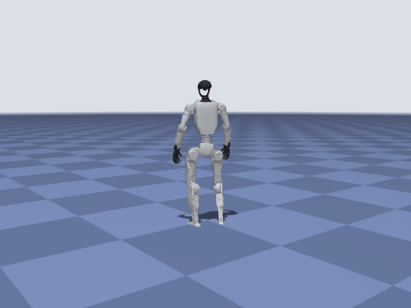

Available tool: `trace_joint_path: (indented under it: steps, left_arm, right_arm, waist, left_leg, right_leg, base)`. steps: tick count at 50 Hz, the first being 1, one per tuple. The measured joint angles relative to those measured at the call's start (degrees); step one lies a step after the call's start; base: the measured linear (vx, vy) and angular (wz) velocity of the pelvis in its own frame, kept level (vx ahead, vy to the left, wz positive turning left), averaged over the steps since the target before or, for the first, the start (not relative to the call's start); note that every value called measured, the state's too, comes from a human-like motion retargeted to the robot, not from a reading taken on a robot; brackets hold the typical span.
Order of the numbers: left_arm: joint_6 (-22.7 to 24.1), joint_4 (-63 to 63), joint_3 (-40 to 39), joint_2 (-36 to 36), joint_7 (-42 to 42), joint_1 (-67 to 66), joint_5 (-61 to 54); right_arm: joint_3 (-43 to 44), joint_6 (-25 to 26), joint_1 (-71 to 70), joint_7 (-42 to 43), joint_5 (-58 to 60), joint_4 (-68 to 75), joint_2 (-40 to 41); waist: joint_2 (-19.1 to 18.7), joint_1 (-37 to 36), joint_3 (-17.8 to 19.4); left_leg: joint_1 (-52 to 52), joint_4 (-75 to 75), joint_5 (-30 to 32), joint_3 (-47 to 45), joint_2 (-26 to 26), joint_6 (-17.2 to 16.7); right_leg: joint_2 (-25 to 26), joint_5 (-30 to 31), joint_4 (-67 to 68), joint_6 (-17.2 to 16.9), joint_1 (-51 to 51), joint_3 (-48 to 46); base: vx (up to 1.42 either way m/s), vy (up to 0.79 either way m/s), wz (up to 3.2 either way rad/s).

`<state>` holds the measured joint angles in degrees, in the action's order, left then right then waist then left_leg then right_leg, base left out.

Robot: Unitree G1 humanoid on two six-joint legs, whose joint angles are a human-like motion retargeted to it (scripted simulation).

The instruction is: Static pose

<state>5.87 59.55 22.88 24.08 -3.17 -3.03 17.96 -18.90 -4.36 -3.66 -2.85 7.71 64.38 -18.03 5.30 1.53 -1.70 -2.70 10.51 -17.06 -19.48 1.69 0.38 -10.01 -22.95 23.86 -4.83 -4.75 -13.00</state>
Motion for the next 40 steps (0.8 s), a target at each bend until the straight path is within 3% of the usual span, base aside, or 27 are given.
trace_joint_path:
  steps: [40]
  left_arm:
    - [-0.2, 1.5, 0.5, 0.2, -0.4, -0.3, 1.4]
  right_arm:
    - [-0.5, 0.1, -1.5, 0.3, 1.7, 1.8, 0.9]
  waist:
    - [0.3, 0.4, -1.0]
  left_leg:
    - [0.0, -0.7, 0.6, -1.0, 0.0, 0.2]
  right_leg:
    - [0.2, 0.4, -1.1, -0.2, -0.4, 0.4]
  base:
    - [0.0, 0.0, 0.0]
